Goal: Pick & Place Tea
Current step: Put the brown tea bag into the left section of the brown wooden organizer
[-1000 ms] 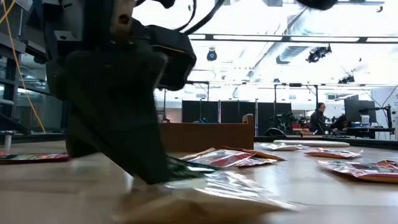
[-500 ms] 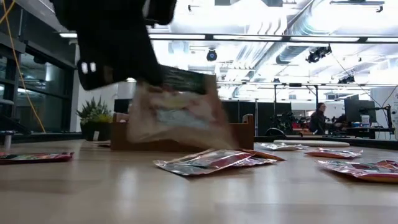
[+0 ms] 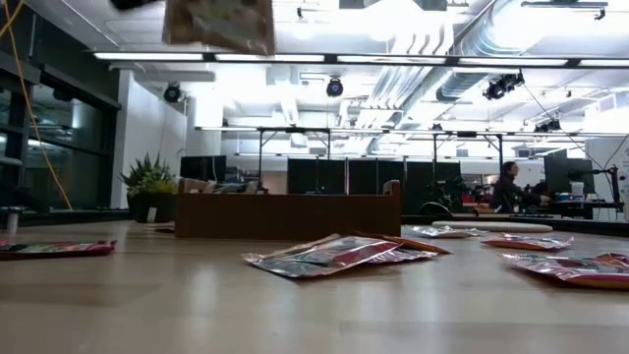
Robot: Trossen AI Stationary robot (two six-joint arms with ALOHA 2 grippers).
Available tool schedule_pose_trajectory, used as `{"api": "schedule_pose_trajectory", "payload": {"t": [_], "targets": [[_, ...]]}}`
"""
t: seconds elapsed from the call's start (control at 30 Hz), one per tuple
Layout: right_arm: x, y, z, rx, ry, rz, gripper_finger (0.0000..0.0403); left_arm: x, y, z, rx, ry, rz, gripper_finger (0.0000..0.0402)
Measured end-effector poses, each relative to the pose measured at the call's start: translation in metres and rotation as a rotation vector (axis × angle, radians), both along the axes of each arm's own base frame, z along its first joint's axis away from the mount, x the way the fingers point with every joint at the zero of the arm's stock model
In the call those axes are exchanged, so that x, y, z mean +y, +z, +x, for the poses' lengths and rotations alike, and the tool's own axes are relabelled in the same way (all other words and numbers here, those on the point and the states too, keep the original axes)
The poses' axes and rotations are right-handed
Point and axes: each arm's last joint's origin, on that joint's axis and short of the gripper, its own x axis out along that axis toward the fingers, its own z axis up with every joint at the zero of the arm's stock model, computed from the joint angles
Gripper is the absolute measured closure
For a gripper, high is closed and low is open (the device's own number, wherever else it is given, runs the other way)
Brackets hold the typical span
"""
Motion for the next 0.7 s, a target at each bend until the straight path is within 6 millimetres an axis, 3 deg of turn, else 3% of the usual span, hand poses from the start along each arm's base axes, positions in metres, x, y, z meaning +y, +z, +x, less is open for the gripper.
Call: {"api": "schedule_pose_trajectory", "payload": {"t": [0.2,0.27,0.53,0.7], "targets": [[0.0,0.0,0.0,0.006,0.007,0.005,0.0403,0.011,0.049,-0.008,0.017,0.006,0.21,0.0401],[0.0,0.0,0.0,0.006,0.007,0.006,0.0403,0.015,0.057,-0.011,0.026,0.001,0.287,0.0401],[-0.002,0.001,0.004,-0.018,-0.03,0.043,0.0403,0.044,0.056,-0.021,0.23,0.017,0.513,0.0401],[-0.005,0.004,0.008,-0.057,-0.051,0.06,0.0403,0.058,0.056,-0.014,0.287,-0.072,0.55,0.0401]]}}
